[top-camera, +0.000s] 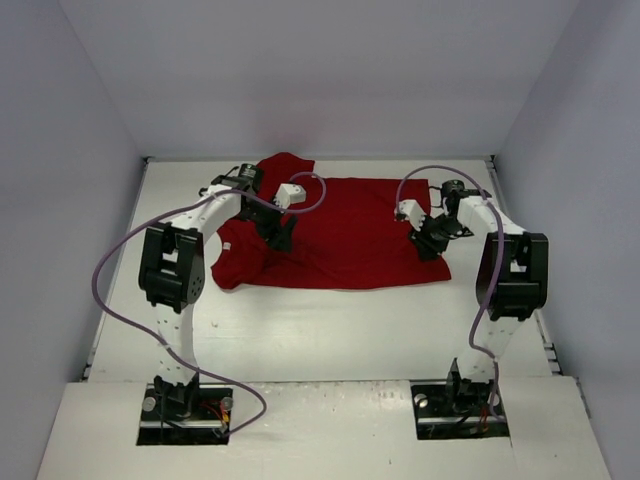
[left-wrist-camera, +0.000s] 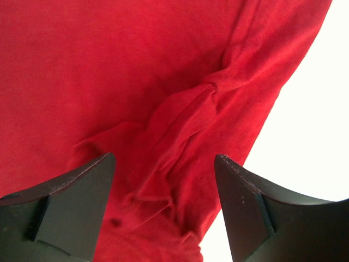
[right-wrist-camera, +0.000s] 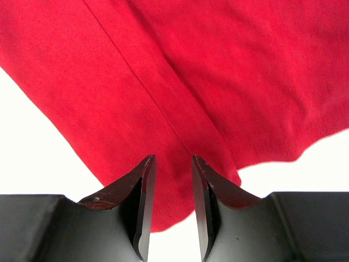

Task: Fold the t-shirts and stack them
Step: Fold the flattened tshirt in 1/3 of the way

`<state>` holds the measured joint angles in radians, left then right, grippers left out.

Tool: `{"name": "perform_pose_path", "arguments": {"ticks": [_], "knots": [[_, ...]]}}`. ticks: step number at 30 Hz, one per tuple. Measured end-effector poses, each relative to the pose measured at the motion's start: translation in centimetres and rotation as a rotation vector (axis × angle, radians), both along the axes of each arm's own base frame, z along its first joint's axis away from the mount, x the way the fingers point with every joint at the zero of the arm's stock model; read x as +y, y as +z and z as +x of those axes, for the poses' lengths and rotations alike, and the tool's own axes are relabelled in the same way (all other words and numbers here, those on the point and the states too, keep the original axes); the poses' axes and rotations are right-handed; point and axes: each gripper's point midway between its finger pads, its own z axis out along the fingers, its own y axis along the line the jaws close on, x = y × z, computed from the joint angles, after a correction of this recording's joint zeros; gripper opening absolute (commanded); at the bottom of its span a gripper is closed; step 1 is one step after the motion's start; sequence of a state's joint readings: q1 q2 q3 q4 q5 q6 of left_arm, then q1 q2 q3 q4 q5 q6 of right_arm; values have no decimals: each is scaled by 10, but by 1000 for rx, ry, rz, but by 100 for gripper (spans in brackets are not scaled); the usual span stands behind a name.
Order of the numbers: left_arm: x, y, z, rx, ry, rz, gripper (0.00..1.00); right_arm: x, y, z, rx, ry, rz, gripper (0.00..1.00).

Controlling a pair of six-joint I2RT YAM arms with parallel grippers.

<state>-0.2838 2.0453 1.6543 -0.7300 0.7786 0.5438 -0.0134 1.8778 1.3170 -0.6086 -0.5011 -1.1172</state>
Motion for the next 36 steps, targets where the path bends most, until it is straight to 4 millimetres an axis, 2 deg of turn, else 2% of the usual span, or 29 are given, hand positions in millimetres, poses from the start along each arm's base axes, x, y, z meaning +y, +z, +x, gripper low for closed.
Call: {"name": "perform_pose_path", "arguments": {"ticks": [4,7,12,17,21,32,36], "knots": [[-7,-4,-6,14,-21,11,70,-22,-5,3,-7,-7,-30,28],[-6,0,-2,-1,-19,17,70,-33,-5,8,-23,4,-52,24],[-8,4,8,-25,-16,29,67,-37,-10,13,-26,33,-71,11],[-11,-11,12,-3,-28,60,65,-38,-12,15,-26,48,-74,1],[-6,-22,8,21,-32,95,64,-38,-12,15,-29,52,-74,0],[11,-29,3,39,-27,128,64,-39,-10,13,-26,55,-73,0],[16,-30,2,46,-18,131,64,-36,-2,12,-38,57,-57,0]]}}
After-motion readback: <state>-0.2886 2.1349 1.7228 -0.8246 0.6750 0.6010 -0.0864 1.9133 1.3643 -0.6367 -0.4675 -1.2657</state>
